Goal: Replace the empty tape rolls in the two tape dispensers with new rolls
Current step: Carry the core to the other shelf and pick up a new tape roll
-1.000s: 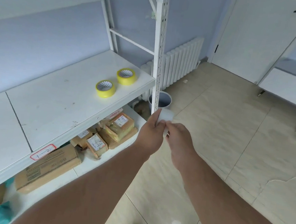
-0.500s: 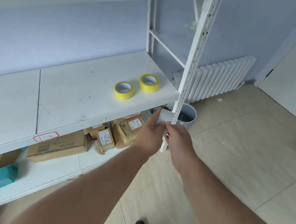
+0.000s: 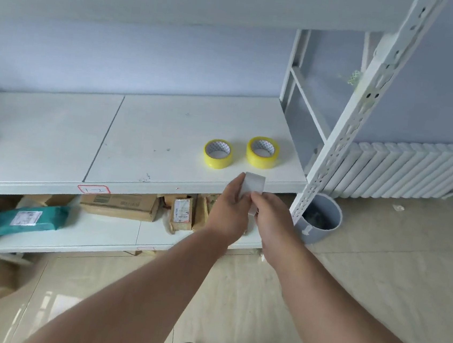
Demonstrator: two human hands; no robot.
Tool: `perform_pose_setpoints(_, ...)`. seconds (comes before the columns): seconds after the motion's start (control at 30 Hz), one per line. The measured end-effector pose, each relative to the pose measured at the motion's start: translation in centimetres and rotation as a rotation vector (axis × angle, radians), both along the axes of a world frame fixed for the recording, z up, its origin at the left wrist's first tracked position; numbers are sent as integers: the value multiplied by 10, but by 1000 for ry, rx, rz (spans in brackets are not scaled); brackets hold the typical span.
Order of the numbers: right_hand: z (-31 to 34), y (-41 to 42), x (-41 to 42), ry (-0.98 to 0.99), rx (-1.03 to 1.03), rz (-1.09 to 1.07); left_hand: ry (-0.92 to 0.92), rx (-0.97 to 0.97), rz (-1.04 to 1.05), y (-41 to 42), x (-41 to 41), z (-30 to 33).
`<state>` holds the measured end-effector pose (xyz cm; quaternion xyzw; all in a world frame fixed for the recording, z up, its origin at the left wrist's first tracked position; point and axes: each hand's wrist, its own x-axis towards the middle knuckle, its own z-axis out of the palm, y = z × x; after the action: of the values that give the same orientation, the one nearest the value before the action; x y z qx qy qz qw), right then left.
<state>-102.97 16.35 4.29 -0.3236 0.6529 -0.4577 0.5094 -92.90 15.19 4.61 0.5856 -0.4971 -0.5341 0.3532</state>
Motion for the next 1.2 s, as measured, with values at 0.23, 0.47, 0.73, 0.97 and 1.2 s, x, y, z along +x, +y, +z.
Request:
perform_pose_setpoints(0.23, -8, -57, -3, 67, 47, 84, 17, 14, 60, -46, 4, -15)
perform_pose_setpoints(0.47, -25, -112, -9, 219, 99, 92, -249, -87, 30, -136, 36, -51)
perform_pose_setpoints(0.73, -40, -161, -20, 340, 97, 201, -767, -156, -189, -209, 49, -93)
perform_pose_setpoints(0.97, -49, -201, -27, 567, -28, 374, -1036, -205, -213, -239, 44, -108)
perform_pose_setpoints(1.2, -61, -239, 3, 958, -187, 633, -501, -92, 263, -233, 86, -66)
